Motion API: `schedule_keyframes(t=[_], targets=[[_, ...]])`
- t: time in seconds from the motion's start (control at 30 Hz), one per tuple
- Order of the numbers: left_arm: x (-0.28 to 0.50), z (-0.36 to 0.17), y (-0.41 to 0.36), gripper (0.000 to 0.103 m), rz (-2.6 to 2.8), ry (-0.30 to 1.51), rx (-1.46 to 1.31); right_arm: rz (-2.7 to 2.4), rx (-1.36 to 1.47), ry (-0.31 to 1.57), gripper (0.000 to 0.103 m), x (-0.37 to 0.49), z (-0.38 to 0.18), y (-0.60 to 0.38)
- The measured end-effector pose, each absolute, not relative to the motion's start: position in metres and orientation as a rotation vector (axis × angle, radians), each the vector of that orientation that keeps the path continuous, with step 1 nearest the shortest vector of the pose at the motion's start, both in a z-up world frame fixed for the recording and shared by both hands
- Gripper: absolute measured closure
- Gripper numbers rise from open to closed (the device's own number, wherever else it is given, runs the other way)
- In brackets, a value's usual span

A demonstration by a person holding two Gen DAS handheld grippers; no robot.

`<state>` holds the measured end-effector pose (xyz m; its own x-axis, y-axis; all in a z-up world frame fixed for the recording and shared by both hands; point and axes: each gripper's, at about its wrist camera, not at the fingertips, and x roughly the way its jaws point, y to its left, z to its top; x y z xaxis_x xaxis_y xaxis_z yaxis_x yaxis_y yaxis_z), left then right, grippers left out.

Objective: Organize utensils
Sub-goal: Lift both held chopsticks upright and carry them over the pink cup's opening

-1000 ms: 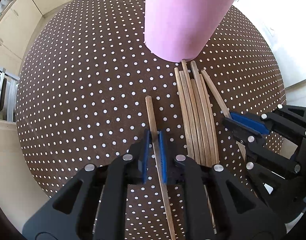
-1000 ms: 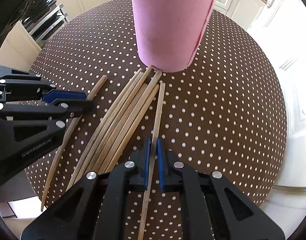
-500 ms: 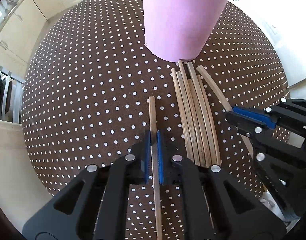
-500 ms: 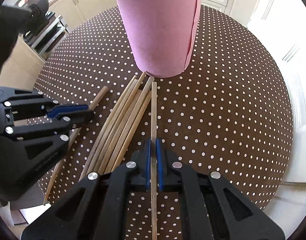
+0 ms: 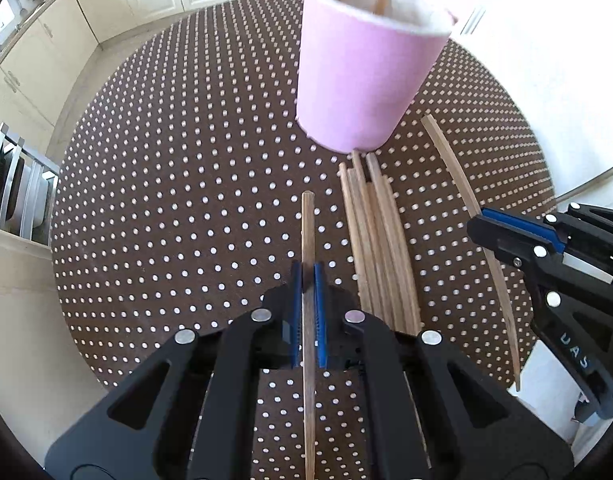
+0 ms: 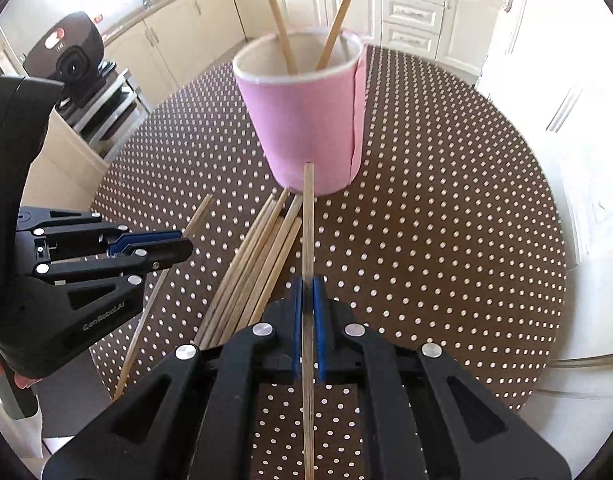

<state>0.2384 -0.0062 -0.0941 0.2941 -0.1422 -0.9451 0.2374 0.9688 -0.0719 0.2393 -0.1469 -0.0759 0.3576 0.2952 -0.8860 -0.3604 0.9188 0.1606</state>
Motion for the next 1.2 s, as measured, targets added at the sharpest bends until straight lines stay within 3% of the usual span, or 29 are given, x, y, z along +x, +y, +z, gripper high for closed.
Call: schedule_keyframes(t=[0.73,1.2], targets=[[0.212,0.01,0.002,0.097,-0.217,1.023,0.052,0.353,-0.024,0.89,0.099,0.224,-0.001,-0.165],[0.207,0.044,-0.001,0.097,-0.157,0.941,0.059,0.328,-0.036,0.75,0.098,0.204,0.039,-0.161]])
